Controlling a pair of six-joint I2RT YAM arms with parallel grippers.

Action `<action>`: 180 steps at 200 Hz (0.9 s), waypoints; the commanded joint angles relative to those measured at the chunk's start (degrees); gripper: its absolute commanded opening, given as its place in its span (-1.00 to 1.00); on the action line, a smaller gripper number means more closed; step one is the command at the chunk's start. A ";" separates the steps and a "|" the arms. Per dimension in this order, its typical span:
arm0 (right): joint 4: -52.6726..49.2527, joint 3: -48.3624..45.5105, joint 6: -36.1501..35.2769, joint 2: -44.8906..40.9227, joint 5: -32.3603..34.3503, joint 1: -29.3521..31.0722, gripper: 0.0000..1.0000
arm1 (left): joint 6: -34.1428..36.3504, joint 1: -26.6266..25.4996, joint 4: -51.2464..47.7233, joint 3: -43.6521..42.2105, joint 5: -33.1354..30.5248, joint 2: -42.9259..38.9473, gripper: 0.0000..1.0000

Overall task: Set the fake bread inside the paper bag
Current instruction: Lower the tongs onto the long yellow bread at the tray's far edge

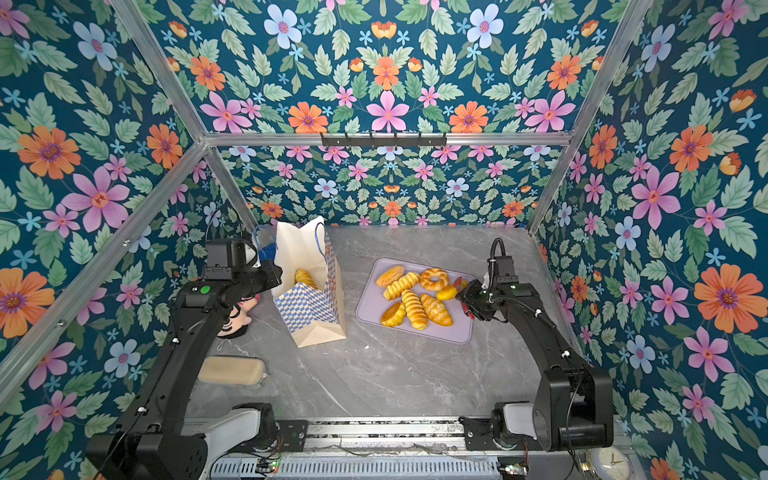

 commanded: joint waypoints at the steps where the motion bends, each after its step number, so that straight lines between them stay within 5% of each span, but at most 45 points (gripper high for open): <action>1: 2.77 -0.06 0.72 0.56 -0.26 0.03 0.03 | 0.21 0.01 0.57 -0.12 0.03 -0.05 -0.53; 109: 6.25 0.19 1.69 4.13 -0.53 0.01 0.00 | 0.09 0.01 0.42 -0.08 -0.06 -0.01 -0.53; 180: 4.25 -0.43 1.12 1.02 1.95 0.00 -0.32 | 0.18 0.00 0.46 0.16 -0.29 -0.30 -0.52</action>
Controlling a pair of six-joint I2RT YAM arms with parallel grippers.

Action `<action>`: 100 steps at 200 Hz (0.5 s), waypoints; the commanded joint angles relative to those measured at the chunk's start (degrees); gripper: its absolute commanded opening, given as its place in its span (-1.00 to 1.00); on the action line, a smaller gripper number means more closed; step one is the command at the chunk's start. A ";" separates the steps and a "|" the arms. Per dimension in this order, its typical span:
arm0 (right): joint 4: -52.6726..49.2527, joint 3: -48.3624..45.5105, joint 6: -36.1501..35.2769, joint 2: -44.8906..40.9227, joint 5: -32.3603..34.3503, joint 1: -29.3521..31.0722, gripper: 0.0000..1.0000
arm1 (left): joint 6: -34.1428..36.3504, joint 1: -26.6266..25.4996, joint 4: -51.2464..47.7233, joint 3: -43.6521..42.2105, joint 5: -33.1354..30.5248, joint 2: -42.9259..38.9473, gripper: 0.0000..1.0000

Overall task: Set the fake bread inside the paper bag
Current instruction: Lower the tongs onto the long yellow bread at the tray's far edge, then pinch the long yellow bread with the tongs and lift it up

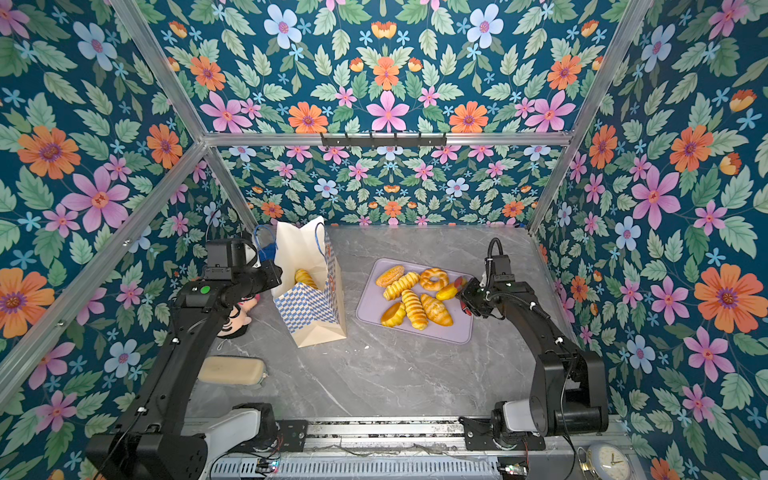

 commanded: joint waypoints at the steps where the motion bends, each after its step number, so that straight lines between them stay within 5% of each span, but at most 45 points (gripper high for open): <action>1: -0.11 -0.03 -0.21 -1.89 1.55 -0.02 -0.32 | 0.22 0.01 0.48 0.19 -0.23 -0.19 -0.52; 100: -7.89 0.12 -3.88 -11.18 6.33 -0.01 -0.45 | 0.20 0.01 0.48 0.74 0.14 0.24 -0.53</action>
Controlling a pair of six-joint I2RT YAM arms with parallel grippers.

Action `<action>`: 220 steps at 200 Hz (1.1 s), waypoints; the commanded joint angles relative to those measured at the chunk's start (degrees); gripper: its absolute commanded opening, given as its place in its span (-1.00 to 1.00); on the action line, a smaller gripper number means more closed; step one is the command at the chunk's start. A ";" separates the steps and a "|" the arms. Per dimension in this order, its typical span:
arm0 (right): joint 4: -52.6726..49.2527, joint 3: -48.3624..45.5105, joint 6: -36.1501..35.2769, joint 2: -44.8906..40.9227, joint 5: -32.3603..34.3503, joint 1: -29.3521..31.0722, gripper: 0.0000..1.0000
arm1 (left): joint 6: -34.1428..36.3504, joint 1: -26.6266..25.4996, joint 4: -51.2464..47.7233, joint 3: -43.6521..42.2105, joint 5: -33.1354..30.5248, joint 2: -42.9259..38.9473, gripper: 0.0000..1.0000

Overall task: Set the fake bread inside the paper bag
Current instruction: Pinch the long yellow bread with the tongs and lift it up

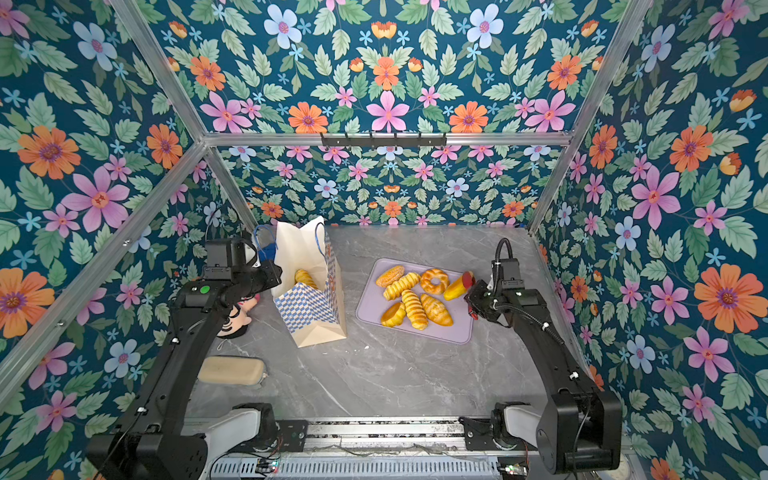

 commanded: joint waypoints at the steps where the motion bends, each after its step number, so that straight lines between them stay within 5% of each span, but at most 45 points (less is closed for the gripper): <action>1: -1.48 0.51 -1.04 -1.34 1.24 0.01 -0.45 | 0.23 0.01 0.48 0.43 0.16 0.19 -0.52; 160: -7.09 9.22 -1.59 -7.59 -3.22 0.18 -0.48 | -0.35 -0.01 0.85 0.43 -0.71 -0.42 -0.48; 220: -9.85 18.38 -1.92 -7.10 -2.08 4.79 -0.48 | -0.90 0.01 1.10 0.27 -1.32 -1.17 -0.47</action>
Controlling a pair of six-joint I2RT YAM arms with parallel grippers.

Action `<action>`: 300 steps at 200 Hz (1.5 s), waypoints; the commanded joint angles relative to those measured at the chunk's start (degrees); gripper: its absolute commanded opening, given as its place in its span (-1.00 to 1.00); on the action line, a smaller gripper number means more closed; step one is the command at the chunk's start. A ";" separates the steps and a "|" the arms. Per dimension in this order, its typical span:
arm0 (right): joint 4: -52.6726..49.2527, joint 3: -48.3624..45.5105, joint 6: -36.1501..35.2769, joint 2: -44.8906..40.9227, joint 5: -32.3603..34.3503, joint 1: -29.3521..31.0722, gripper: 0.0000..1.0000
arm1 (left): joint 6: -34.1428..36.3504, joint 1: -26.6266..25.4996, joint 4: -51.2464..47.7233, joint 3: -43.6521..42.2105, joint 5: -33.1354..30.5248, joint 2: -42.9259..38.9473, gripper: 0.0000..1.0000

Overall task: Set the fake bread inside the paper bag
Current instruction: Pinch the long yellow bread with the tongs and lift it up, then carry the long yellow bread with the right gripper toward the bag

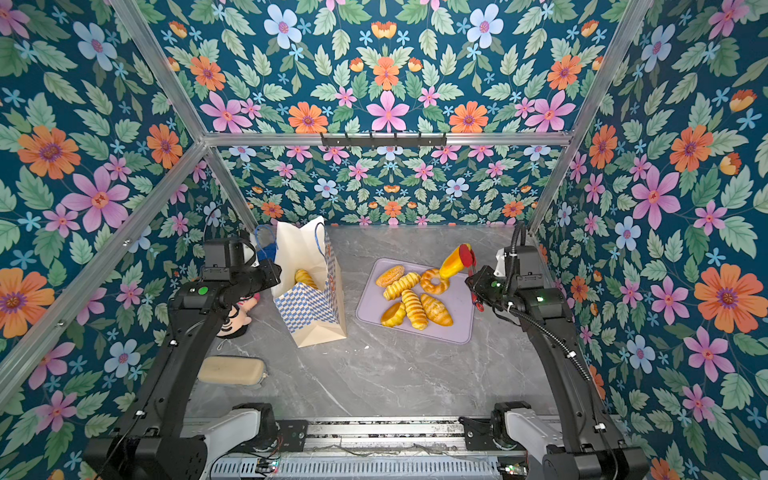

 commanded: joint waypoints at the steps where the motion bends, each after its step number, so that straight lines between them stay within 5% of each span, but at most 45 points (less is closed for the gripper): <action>1: -0.45 3.47 -0.45 0.34 0.51 1.93 -0.48 | -0.54 0.01 1.06 0.06 -0.93 -0.57 -0.47; 133: -1.34 21.72 -2.29 7.18 3.21 15.01 -0.49 | -0.92 0.01 -0.26 0.67 -2.56 -2.01 -0.31; 300: -5.43 56.15 -13.06 28.60 13.79 39.81 -0.48 | -1.85 0.01 0.17 -0.43 -0.36 -2.74 -0.58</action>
